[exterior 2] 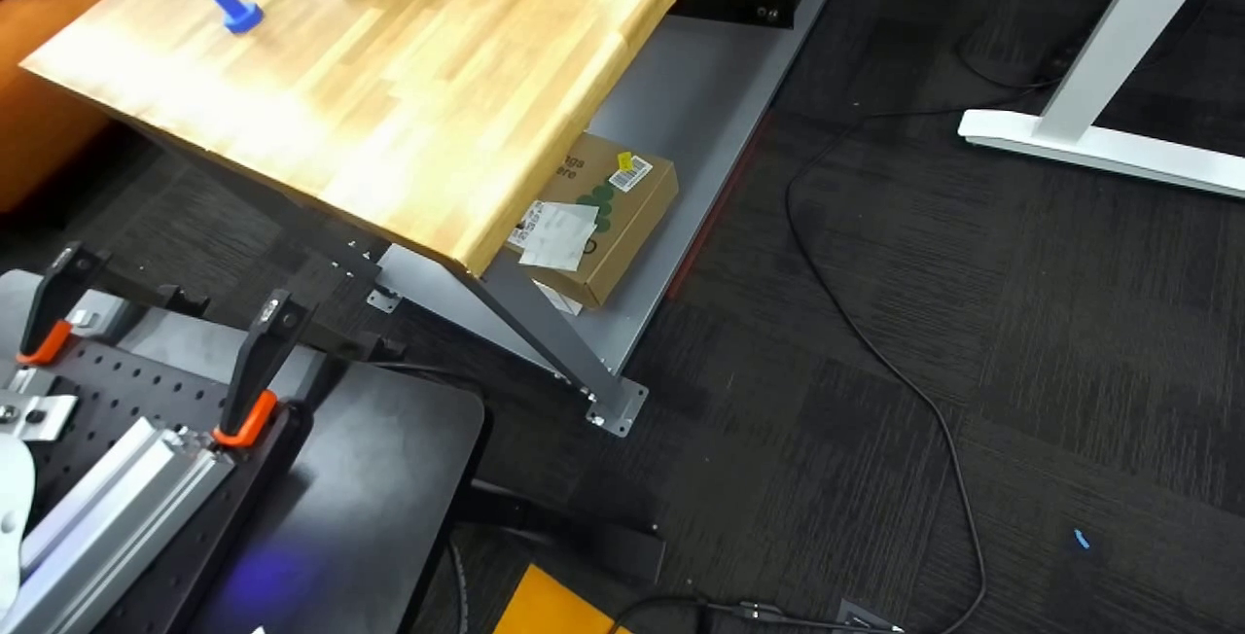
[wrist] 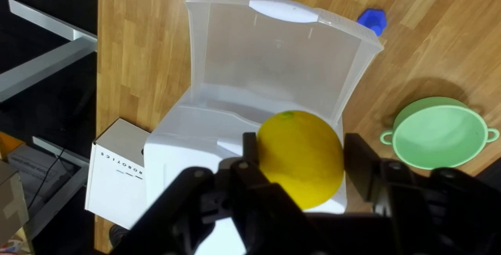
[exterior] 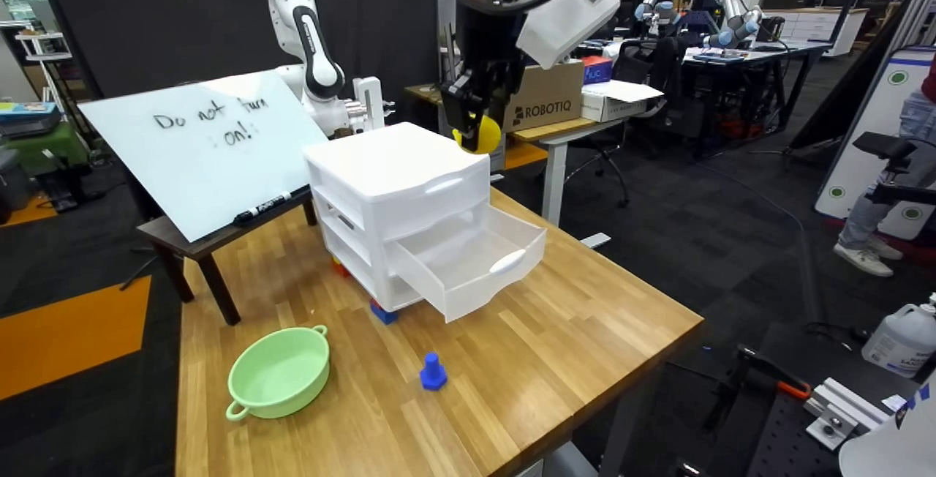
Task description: Pick up the lemon from the green pot then place it inside the open drawer
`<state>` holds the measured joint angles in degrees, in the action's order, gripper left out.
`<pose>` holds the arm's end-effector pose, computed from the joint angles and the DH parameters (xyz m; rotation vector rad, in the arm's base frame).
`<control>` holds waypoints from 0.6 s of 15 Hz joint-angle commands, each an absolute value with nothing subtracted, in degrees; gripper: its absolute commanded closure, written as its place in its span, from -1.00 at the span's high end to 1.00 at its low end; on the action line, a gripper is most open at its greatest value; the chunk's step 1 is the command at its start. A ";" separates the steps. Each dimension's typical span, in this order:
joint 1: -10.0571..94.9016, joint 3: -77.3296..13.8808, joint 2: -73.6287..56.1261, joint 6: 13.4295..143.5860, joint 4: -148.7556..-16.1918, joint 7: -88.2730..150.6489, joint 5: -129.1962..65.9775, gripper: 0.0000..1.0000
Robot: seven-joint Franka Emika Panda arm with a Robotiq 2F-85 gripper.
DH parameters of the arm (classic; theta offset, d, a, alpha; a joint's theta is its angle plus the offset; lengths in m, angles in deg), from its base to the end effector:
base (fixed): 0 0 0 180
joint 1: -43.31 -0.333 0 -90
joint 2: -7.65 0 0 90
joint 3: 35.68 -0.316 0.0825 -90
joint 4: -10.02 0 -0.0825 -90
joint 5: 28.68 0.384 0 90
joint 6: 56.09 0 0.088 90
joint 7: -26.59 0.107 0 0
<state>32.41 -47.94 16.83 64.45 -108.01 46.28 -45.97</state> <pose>0.4911 0.2003 0.5257 2.8821 0.2741 0.4324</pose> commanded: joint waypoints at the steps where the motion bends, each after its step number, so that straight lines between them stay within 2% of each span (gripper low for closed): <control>1: 33.87 -47.57 14.40 64.09 -106.66 45.60 -45.07 -0.36; 9: 34.28 -45.25 6.85 62.93 -103.60 42.97 -42.75 -0.36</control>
